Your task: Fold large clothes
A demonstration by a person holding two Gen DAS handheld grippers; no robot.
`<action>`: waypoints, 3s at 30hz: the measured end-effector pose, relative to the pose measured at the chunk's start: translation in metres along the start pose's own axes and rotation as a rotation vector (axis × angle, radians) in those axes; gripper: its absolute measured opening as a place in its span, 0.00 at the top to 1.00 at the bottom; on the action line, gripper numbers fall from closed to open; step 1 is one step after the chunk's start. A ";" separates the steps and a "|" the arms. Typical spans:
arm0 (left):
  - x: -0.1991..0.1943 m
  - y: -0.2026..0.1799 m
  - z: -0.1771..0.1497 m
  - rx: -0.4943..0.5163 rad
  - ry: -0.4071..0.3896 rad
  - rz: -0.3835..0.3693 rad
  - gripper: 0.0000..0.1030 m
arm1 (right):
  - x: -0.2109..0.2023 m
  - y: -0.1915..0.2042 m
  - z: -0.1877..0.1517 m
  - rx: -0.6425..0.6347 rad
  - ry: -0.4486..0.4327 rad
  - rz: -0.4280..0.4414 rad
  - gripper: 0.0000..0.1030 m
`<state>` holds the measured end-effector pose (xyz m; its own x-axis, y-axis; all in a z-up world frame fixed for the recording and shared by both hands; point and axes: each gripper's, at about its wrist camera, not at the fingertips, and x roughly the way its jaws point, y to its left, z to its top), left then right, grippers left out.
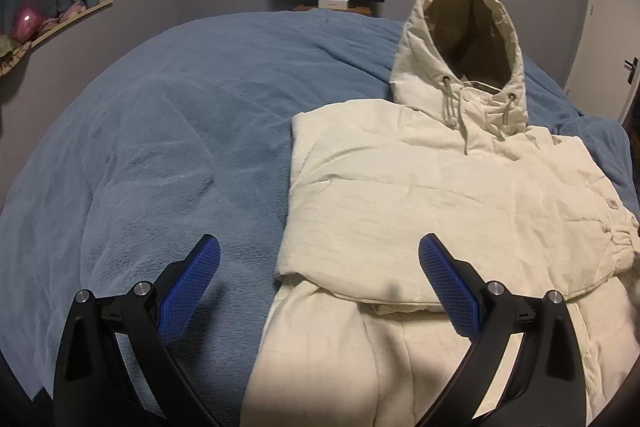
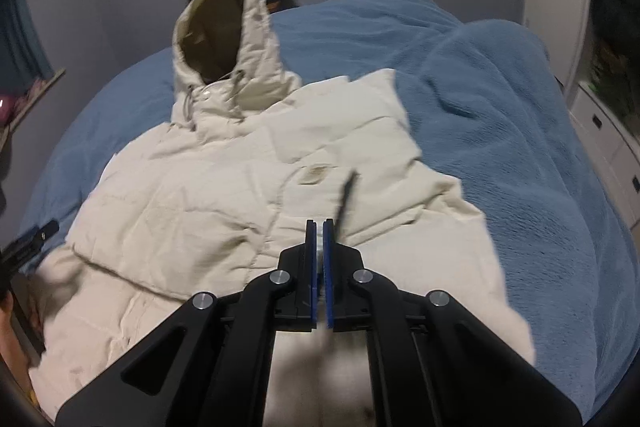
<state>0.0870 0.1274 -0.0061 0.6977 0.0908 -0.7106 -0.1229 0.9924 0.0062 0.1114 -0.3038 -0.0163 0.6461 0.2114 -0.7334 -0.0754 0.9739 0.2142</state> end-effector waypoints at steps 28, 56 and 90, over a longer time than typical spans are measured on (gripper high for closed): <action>0.014 -0.051 -0.012 0.224 0.071 -0.149 0.12 | 0.013 0.020 -0.014 -0.070 0.040 0.031 0.95; 0.013 -0.052 -0.013 0.226 0.075 -0.145 0.11 | 0.039 -0.010 -0.020 0.117 0.201 0.140 0.71; 0.013 -0.057 -0.016 0.258 0.069 -0.116 0.11 | 0.028 -0.002 -0.026 -0.038 0.185 0.020 0.79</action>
<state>0.0915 0.0709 -0.0271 0.6457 -0.0220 -0.7633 0.1452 0.9849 0.0944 0.1101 -0.2977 -0.0538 0.4936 0.2388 -0.8363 -0.1179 0.9711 0.2077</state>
